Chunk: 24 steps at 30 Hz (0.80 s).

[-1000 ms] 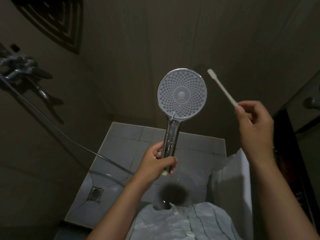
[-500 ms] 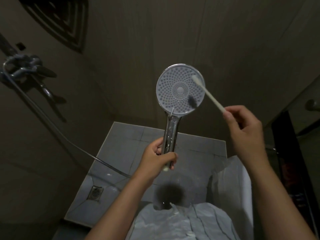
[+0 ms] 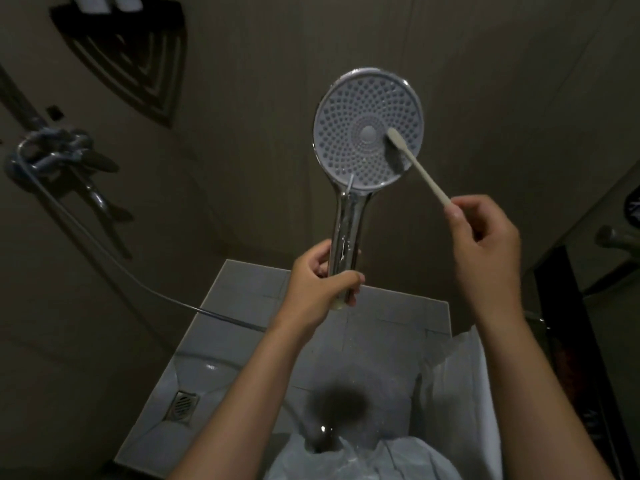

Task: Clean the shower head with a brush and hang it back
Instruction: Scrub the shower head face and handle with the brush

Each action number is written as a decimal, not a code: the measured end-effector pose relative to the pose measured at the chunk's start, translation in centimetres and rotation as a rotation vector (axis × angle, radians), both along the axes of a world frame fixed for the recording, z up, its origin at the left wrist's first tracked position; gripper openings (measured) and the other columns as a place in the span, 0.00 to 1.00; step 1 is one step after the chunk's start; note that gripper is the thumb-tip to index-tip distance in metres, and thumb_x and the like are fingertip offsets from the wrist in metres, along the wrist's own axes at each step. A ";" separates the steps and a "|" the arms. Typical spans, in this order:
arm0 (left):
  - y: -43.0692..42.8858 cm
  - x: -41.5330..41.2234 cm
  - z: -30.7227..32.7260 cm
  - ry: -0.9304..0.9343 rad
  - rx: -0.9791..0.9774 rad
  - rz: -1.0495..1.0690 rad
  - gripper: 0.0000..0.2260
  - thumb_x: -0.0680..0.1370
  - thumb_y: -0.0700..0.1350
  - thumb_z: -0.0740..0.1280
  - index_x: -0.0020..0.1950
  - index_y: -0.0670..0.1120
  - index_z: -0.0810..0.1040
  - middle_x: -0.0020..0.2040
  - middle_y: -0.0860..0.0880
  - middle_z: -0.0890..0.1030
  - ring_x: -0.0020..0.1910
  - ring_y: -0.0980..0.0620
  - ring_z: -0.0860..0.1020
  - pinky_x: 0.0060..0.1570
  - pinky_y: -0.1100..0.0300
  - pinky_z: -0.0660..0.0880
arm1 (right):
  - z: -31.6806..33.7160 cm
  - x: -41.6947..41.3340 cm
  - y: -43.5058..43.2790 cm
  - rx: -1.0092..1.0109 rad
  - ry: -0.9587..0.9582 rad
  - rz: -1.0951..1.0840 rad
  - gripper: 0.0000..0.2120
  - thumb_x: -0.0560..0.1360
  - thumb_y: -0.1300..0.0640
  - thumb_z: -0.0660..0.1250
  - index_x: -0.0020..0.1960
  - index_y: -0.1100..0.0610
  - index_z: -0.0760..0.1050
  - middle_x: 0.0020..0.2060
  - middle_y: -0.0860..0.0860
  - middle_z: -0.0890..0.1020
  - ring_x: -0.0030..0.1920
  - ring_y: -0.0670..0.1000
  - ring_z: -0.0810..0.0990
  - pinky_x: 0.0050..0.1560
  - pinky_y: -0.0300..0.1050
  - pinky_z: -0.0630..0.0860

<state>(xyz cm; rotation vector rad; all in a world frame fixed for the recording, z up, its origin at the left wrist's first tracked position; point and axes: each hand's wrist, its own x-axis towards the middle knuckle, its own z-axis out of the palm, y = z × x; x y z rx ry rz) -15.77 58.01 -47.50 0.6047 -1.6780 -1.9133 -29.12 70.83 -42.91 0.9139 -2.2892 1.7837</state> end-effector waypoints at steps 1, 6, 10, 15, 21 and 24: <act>0.2 0.2 -0.2 -0.011 -0.001 -0.006 0.11 0.69 0.26 0.66 0.51 0.32 0.74 0.26 0.51 0.76 0.24 0.56 0.74 0.24 0.62 0.73 | -0.4 0.0 0.5 -0.005 -0.010 -0.017 0.04 0.78 0.56 0.62 0.46 0.51 0.75 0.34 0.44 0.76 0.33 0.41 0.71 0.34 0.38 0.68; 1.6 0.9 -1.2 -0.070 0.065 -0.047 0.16 0.65 0.33 0.70 0.51 0.35 0.75 0.29 0.50 0.78 0.26 0.53 0.74 0.26 0.60 0.74 | 0.1 2.1 0.8 -0.047 0.014 0.090 0.09 0.78 0.59 0.63 0.44 0.45 0.74 0.34 0.47 0.76 0.34 0.44 0.72 0.32 0.33 0.68; 2.2 1.2 -1.4 -0.074 0.079 -0.072 0.16 0.66 0.31 0.70 0.52 0.34 0.75 0.30 0.49 0.77 0.27 0.53 0.75 0.26 0.61 0.75 | -0.3 2.1 0.3 0.027 0.088 0.005 0.04 0.78 0.56 0.63 0.47 0.50 0.76 0.34 0.47 0.77 0.32 0.45 0.73 0.32 0.40 0.69; 1.8 1.4 -1.0 -0.091 0.085 -0.100 0.13 0.70 0.31 0.69 0.52 0.41 0.77 0.30 0.52 0.79 0.30 0.54 0.76 0.30 0.60 0.76 | -0.2 0.3 2.1 -0.083 0.035 -0.159 0.03 0.78 0.58 0.63 0.48 0.53 0.75 0.36 0.42 0.76 0.34 0.42 0.74 0.34 0.33 0.70; 2.6 1.2 -0.7 -0.057 0.113 -0.098 0.14 0.67 0.32 0.69 0.52 0.38 0.76 0.29 0.50 0.77 0.27 0.54 0.74 0.27 0.61 0.75 | -0.1 1.1 0.8 0.032 0.098 -0.074 0.03 0.77 0.55 0.64 0.46 0.49 0.76 0.33 0.45 0.77 0.31 0.45 0.73 0.32 0.40 0.69; 2.3 1.5 -0.6 -0.053 0.102 -0.089 0.14 0.69 0.30 0.69 0.53 0.36 0.76 0.30 0.50 0.77 0.28 0.54 0.75 0.28 0.61 0.75 | -0.2 0.0 2.0 -0.011 0.060 -0.215 0.03 0.78 0.55 0.63 0.47 0.51 0.75 0.35 0.41 0.76 0.34 0.45 0.74 0.37 0.45 0.72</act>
